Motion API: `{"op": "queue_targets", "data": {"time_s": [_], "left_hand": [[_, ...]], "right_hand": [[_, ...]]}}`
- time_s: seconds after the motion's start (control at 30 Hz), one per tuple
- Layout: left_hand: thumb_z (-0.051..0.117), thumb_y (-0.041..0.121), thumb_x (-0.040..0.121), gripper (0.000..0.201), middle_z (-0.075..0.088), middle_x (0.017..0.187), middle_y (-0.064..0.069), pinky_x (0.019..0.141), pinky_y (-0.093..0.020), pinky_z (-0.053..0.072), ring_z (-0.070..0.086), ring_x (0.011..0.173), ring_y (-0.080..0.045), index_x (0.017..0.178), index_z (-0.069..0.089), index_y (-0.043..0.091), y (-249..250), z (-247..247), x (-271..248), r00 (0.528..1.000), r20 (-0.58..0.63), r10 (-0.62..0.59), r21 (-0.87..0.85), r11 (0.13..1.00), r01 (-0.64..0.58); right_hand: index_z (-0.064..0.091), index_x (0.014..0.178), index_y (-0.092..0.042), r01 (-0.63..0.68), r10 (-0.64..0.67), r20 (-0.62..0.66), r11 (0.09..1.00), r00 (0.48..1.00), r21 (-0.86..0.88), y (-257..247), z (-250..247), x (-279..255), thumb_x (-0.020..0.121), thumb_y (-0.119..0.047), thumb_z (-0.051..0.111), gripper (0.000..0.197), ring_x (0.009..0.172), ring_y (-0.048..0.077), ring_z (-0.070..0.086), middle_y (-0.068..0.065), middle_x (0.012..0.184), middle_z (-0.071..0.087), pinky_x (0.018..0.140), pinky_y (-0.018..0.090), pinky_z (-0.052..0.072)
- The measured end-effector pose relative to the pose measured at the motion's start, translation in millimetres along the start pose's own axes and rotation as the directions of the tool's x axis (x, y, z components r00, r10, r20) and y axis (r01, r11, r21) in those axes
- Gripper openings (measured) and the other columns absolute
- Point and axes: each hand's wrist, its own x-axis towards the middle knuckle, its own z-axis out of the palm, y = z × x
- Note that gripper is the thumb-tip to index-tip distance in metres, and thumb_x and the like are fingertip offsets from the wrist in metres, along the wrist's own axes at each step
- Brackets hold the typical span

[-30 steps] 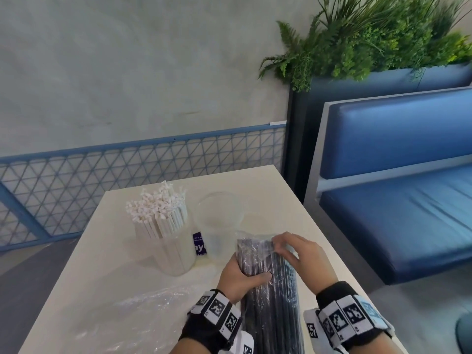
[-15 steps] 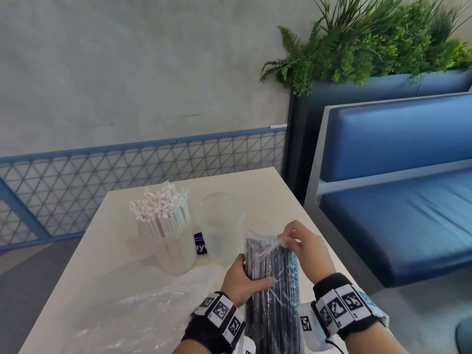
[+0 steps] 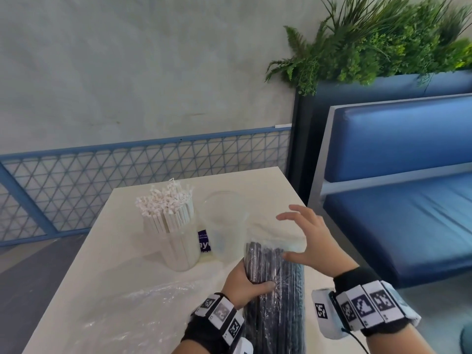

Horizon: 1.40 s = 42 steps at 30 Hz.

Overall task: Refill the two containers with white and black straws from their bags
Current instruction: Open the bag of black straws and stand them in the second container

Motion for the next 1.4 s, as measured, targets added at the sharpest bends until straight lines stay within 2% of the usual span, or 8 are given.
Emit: {"op": "queue_targets", "data": {"time_s": [0.17, 0.27, 0.5, 0.7, 0.87, 1.03, 1.13, 1.4], "left_hand": [[0.084, 0.025, 0.063, 0.056, 0.065, 0.109, 0.003, 0.093, -0.031, 0.049, 0.062, 0.102, -0.011, 0.109, 0.051, 0.029, -2, -3, -4, 0.999, -0.029, -0.026, -0.026, 0.999, 0.025], [0.083, 0.039, 0.053, 0.064, 0.067, 0.110, 0.003, 0.095, -0.036, 0.050, 0.063, 0.103, -0.011, 0.109, 0.052, 0.031, 1, -1, -7, 1.000, -0.012, -0.005, -0.023, 1.000, 0.005], [0.082, 0.033, 0.057, 0.055, 0.067, 0.105, 0.011, 0.088, -0.023, 0.052, 0.063, 0.098, -0.001, 0.102, 0.050, 0.037, 40, 0, -21, 0.993, 0.003, 0.122, 0.112, 0.986, -0.122], [0.081, 0.031, 0.064, 0.058, 0.066, 0.105, 0.015, 0.085, -0.017, 0.051, 0.062, 0.096, 0.005, 0.111, 0.048, 0.029, 114, -25, -37, 0.932, -0.053, 0.359, 0.235, 0.911, -0.338], [0.077, 0.022, 0.068, 0.058, 0.066, 0.093, 0.015, 0.070, -0.007, 0.045, 0.063, 0.084, 0.004, 0.114, 0.044, 0.029, 132, -50, -46, 0.901, 0.017, 0.434, 0.384, 0.829, -0.407], [0.075, 0.023, 0.065, 0.054, 0.066, 0.091, 0.011, 0.075, -0.022, 0.052, 0.063, 0.083, -0.003, 0.110, 0.046, 0.029, 114, -72, -42, 0.944, 0.101, 0.313, 0.541, 0.780, -0.316], [0.075, 0.019, 0.066, 0.051, 0.066, 0.089, 0.013, 0.074, -0.020, 0.051, 0.064, 0.081, -0.003, 0.107, 0.046, 0.029, 98, -86, -43, 0.967, 0.082, 0.243, 0.562, 0.790, -0.246], [0.074, 0.021, 0.067, 0.051, 0.067, 0.094, 0.009, 0.073, -0.018, 0.051, 0.063, 0.084, -0.004, 0.110, 0.048, 0.025, 104, -84, -47, 0.951, 0.124, 0.285, 0.565, 0.767, -0.303]], "right_hand": [[0.059, 0.093, -0.039, 0.132, -0.097, -0.223, 0.980, 0.970, 0.151, -6, -9, -2, 0.076, -0.022, 0.071, 0.027, 0.088, 0.003, 0.053, -0.012, 0.102, 0.058, 0.084, 0.014, 0.041], [0.065, 0.086, -0.031, 0.148, -0.134, -0.084, 0.973, 0.987, 0.178, -14, -5, -1, 0.086, -0.018, 0.062, 0.013, 0.076, 0.006, 0.061, -0.012, 0.084, 0.067, 0.072, 0.017, 0.049], [0.046, 0.133, -0.020, -0.022, 0.022, -0.040, 1.000, 0.999, 0.017, -9, 1, 8, 0.096, -0.019, 0.046, 0.038, 0.125, 0.014, 0.048, -0.002, 0.137, 0.051, 0.094, 0.006, 0.022], [0.047, 0.133, -0.025, 0.154, -0.079, -0.332, 0.966, 0.940, 0.206, -40, -39, 11, 0.092, -0.018, 0.052, 0.041, 0.114, -0.005, 0.051, -0.016, 0.131, 0.051, 0.097, 0.012, 0.036], [0.065, 0.090, -0.015, 0.237, 0.150, -0.576, 0.808, 0.803, 0.540, -41, -59, 17, 0.089, -0.002, 0.056, 0.015, 0.069, 0.010, 0.069, -0.004, 0.084, 0.072, 0.068, 0.017, 0.054], [0.064, 0.078, -0.009, 0.044, 0.374, -0.328, 0.599, 0.868, 0.799, -27, -41, 11, 0.090, -0.005, 0.053, 0.016, 0.040, 0.008, 0.049, -0.006, 0.052, 0.061, 0.045, 0.014, 0.042], [0.057, 0.071, -0.011, 0.091, 0.527, -0.310, 0.399, 0.791, 0.912, -15, -39, 1, 0.092, -0.013, 0.050, 0.023, 0.040, 0.008, 0.042, -0.006, 0.044, 0.050, 0.044, 0.015, 0.038], [0.066, 0.098, -0.025, 0.055, 0.016, -0.152, 0.893, 0.988, 0.447, -50, 0, -2, 0.093, -0.007, 0.049, 0.026, 0.090, -0.007, 0.062, -0.017, 0.096, 0.069, 0.079, 0.003, 0.042]]}}
